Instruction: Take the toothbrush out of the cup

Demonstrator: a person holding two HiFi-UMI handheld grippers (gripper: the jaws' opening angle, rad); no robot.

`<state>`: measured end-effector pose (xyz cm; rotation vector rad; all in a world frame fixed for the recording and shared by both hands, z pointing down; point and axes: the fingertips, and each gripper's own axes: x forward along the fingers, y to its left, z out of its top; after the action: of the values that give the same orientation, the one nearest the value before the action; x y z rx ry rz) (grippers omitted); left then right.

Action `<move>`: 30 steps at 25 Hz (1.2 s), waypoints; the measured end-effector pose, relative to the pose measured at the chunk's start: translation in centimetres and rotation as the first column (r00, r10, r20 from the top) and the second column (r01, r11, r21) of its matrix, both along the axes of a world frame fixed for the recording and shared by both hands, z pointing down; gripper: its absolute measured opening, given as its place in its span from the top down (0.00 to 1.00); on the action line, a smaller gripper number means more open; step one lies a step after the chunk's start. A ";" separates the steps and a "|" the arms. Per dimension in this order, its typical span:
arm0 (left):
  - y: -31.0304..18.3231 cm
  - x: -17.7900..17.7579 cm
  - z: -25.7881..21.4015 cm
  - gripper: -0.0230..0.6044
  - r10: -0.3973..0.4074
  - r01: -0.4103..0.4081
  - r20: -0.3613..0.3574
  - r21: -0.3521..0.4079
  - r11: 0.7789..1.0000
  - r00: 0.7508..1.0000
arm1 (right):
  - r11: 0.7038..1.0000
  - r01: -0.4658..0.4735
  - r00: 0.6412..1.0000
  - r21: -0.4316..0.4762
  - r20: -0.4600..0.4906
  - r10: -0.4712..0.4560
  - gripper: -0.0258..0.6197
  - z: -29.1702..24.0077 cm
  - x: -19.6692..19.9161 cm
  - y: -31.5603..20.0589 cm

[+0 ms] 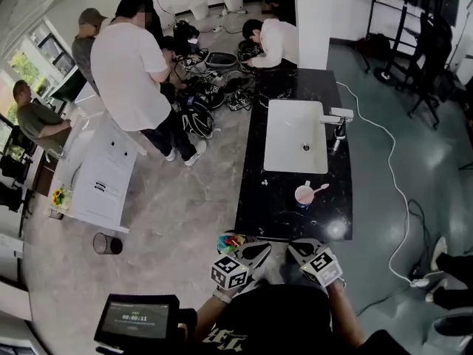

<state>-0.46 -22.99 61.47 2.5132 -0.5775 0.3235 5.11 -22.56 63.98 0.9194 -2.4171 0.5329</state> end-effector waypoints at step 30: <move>-6.6 7.7 0.7 0.96 -0.012 0.013 0.042 -0.028 1.000 0.999 | 0.934 -0.303 0.898 -0.190 0.270 0.346 0.87 2.0 13.0 -11.9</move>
<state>7.27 -29.55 62.17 2.4799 -0.6004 0.3781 18.11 -34.48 66.00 1.2676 -2.4530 1.0236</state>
